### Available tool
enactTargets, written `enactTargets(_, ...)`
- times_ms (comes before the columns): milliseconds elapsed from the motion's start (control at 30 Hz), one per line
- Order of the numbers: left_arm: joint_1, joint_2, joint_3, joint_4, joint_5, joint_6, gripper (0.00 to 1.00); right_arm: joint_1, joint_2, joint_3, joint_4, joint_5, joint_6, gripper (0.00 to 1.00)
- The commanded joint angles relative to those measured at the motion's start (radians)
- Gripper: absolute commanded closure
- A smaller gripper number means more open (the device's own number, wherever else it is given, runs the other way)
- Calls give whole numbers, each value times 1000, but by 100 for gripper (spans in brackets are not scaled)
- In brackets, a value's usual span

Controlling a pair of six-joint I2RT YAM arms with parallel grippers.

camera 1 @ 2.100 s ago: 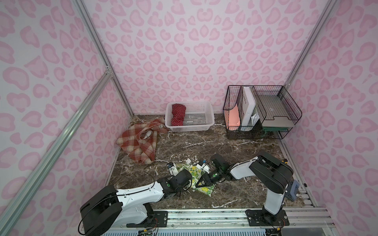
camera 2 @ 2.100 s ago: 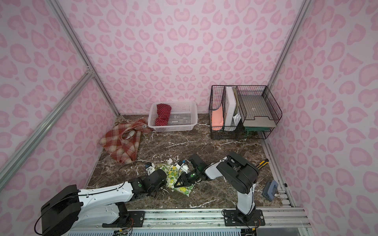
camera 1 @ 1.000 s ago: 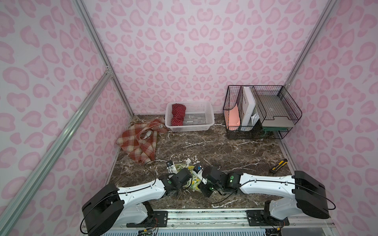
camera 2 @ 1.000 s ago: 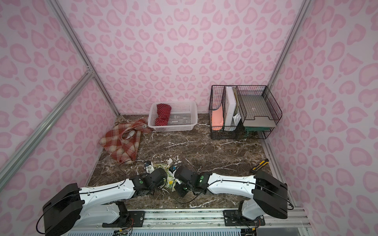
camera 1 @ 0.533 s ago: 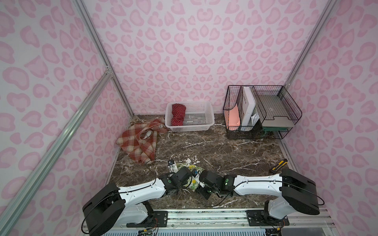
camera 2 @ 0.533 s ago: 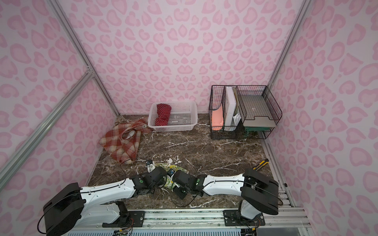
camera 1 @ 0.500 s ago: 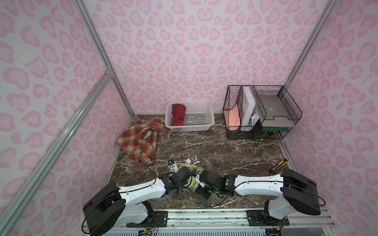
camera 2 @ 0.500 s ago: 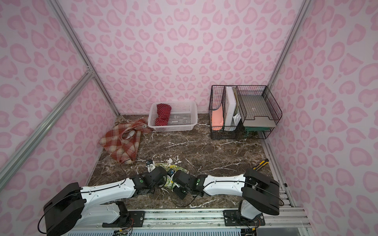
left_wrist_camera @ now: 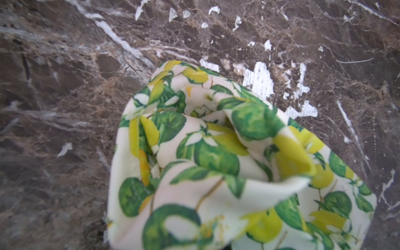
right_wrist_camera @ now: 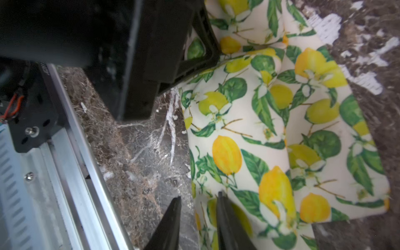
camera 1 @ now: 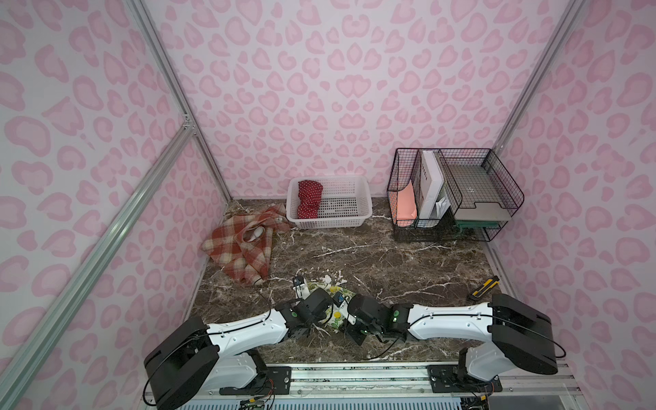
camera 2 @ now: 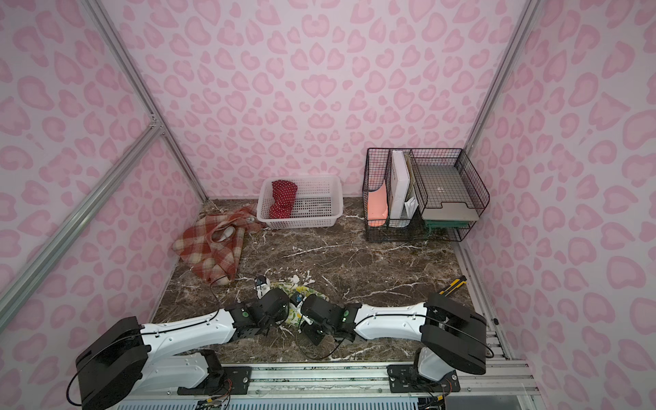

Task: Roll up the skirts
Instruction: Roll the skirt at the center of the board.

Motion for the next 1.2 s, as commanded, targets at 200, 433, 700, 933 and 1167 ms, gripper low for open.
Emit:
enactTargets(200,2,11,-9,-52,135,48,100,55,-13,-18,-21,244,-57,47)
enactTargets(433,6,20,-8,-45,151,65,100,81,-177,-24,8,209,-28,50)
enactTargets(700,6,18,-7,-34,167,77,100,67,-103,-35,38,175,-64,54)
enactTargets(933,6,-8,-22,-21,196,97,100,53,-44,-62,52,192,-83,50)
enactTargets(1167,9,-27,-16,-32,210,123,100,73,88,-26,-54,230,0,38)
